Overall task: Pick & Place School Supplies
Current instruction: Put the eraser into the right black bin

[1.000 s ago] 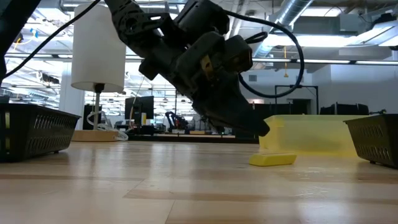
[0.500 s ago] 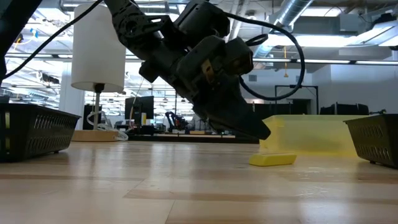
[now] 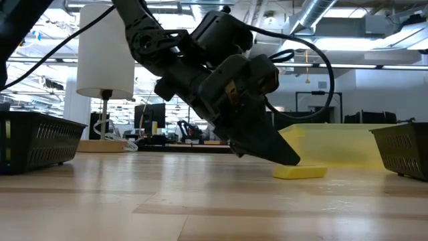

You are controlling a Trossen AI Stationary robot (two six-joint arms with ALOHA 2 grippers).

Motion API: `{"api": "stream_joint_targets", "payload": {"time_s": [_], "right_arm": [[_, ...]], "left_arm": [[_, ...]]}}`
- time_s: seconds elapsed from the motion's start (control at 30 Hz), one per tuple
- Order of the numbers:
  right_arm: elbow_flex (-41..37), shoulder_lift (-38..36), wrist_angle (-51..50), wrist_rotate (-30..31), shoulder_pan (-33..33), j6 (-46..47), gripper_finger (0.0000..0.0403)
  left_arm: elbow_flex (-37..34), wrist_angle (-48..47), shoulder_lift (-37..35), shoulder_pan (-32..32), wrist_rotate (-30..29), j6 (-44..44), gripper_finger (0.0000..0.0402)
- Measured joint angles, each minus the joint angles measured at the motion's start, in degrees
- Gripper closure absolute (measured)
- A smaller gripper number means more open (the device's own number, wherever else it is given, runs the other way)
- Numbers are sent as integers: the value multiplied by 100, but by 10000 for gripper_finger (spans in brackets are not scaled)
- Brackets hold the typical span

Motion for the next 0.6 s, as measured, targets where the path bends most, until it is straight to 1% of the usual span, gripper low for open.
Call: {"api": "stream_joint_targets", "payload": {"time_s": [0.3, 0.6], "right_arm": [[0, 0, -26, 4, 0, 0, 403], [0, 0, -50, 4, 0, 0, 403]], "left_arm": [[-5, -5, -4, 89, 120, -13, 401], [-5, -71, -12, -22, 98, 71, 401]]}}
